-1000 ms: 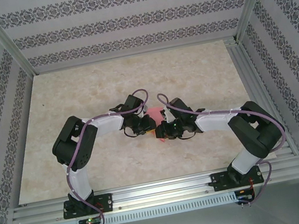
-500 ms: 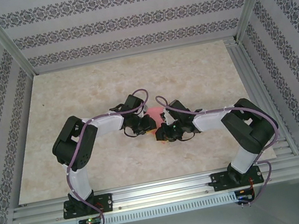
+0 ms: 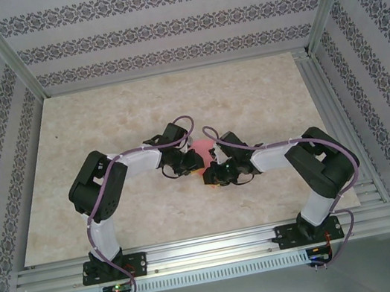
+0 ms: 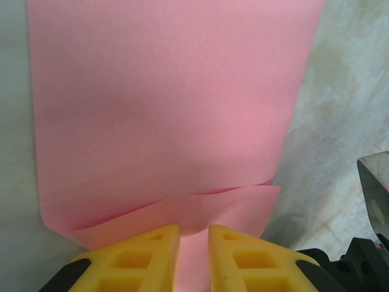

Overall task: Fold a paper plane with a square sheet of paper (fold left side to right side)
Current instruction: Third fold the triangle at the center of the table.

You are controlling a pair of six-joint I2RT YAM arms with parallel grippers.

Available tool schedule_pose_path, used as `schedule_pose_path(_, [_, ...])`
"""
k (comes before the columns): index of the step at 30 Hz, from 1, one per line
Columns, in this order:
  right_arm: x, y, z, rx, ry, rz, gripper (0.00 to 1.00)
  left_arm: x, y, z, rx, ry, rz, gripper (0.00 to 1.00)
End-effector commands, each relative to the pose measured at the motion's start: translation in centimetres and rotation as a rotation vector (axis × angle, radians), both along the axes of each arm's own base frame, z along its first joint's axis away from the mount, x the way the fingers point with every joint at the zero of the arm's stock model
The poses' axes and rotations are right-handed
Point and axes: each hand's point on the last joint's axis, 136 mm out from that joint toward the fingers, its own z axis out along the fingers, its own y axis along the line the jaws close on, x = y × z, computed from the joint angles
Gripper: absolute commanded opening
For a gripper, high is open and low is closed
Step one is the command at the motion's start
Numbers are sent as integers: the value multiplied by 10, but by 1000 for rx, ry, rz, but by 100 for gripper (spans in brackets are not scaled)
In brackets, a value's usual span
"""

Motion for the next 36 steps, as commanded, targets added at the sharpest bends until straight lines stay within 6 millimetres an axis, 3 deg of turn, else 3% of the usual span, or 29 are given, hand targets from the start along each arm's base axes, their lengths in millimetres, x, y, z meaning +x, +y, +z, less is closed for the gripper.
schedule_pose_path(1, [-23, -19, -23, -79, 92, -4, 21, -14, 12, -27, 96, 55, -15, 23])
schedule_pose_path(6, [-36, -28, -28, -112, 121, 4, 21, -12, 11, -28, 101, 54, -19, 23])
schedule_pose_path(17, [-50, -42, -19, -144, 111, 14, 21, -12, 12, -30, 101, 56, -19, 23])
schedule_pose_path(26, [-16, -22, 37, -27, -53, 1, 23, -12, 11, -26, 94, 50, -22, 23])
schedule_pose_path(31, [-1, -9, 38, 7, -64, -14, 23, -12, 10, -25, 92, 50, -22, 23])
schedule_pose_path(36, [12, -5, 26, -15, -65, -24, 22, -11, 9, -25, 89, 50, -23, 23])
